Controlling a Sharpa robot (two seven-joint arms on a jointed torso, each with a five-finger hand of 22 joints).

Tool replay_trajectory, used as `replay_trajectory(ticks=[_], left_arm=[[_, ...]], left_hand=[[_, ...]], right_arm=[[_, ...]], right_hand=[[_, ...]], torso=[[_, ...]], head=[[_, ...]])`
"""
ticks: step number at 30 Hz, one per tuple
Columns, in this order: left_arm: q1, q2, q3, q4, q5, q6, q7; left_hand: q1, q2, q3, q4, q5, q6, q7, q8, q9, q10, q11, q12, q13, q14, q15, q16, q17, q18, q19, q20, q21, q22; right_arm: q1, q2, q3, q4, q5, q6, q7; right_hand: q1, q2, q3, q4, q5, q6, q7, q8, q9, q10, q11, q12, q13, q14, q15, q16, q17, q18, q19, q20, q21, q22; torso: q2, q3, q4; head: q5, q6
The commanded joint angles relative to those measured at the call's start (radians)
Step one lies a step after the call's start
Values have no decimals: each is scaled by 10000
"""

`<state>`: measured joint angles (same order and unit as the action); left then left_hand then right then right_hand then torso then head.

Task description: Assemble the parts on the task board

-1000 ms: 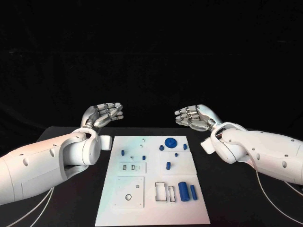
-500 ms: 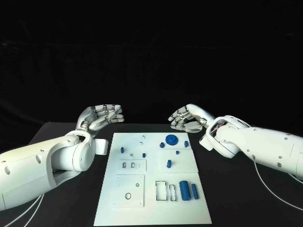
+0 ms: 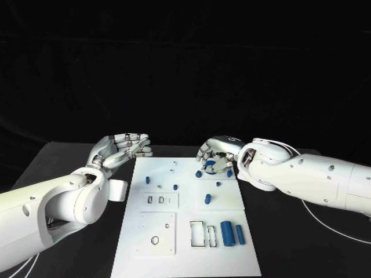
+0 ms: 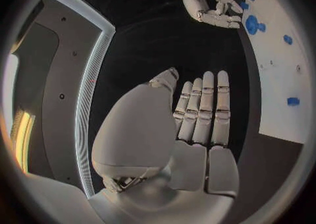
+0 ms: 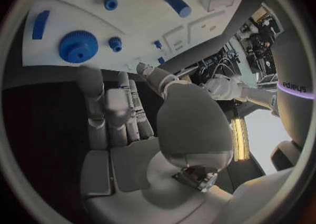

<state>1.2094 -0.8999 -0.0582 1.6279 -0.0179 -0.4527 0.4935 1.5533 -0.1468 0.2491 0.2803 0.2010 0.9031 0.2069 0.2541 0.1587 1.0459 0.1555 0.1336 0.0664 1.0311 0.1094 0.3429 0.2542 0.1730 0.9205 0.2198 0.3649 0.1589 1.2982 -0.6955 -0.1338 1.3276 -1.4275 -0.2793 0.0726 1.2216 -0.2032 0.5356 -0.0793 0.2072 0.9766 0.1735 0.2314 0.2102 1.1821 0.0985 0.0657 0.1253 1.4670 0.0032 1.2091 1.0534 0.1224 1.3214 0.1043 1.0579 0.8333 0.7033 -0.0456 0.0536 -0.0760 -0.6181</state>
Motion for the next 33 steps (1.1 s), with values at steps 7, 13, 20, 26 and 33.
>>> replay_trajectory(ticks=[7,13,20,26,33], left_arm=[[89,-59,40,201,-126,350,-79],[103,-62,44,199,-120,381,-100],[107,-70,46,179,-111,400,-119],[109,-80,46,172,-109,416,-137],[110,-81,46,159,-109,433,-152]], left_hand=[[-46,-120,66,25,-64,2,12,-14,7,51,24,-87,-13,-53,20,-30,24,99,77,0,65,18],[-63,-133,73,27,-66,-10,20,-23,6,45,31,-109,-13,-70,26,-41,32,97,81,-1,73,19],[-89,-144,86,30,-67,-25,30,-34,5,38,40,-139,-13,-100,36,-61,43,98,94,-4,90,24],[-93,-148,94,27,-68,-29,33,-38,5,37,43,-151,-12,-111,39,-69,48,99,106,-7,101,28],[-101,-150,110,22,-69,-34,37,-42,7,37,48,-172,-11,-133,43,-84,57,100,132,-12,125,37]], right_arm=[[-7,206,4,-158,-1581,738,-692],[-33,323,1,-255,-1809,786,-778],[-50,385,-1,-334,-2021,847,-875],[-72,423,-5,-406,-2109,929,-914],[-106,454,-9,-441,-2143,1035,-929]], right_hand=[[39,-182,114,94,49,-151,78,-77,163,-401,119,-33,45,430,192,1323,1371,-209,145,145,1411,1749],[70,-187,104,115,38,-178,90,-86,205,-568,147,-41,39,429,224,1505,1551,-230,140,188,1617,2010],[99,-161,112,127,35,-171,83,-79,231,-611,149,-28,46,451,234,1647,1725,-257,184,206,1780,2229],[150,-113,150,132,32,-123,75,-50,271,-632,148,-18,58,463,240,1759,1841,-277,213,221,1925,2419],[219,-22,273,150,17,38,15,46,358,-439,97,38,109,477,208,1899,1965,-334,342,215,2241,2853]], torso=[[305,-91,165],[337,-111,211],[392,-121,259],[472,-123,281],[511,-123,301]], head=[[-105,10],[-146,-22],[-195,-2],[-212,40],[-215,30]])
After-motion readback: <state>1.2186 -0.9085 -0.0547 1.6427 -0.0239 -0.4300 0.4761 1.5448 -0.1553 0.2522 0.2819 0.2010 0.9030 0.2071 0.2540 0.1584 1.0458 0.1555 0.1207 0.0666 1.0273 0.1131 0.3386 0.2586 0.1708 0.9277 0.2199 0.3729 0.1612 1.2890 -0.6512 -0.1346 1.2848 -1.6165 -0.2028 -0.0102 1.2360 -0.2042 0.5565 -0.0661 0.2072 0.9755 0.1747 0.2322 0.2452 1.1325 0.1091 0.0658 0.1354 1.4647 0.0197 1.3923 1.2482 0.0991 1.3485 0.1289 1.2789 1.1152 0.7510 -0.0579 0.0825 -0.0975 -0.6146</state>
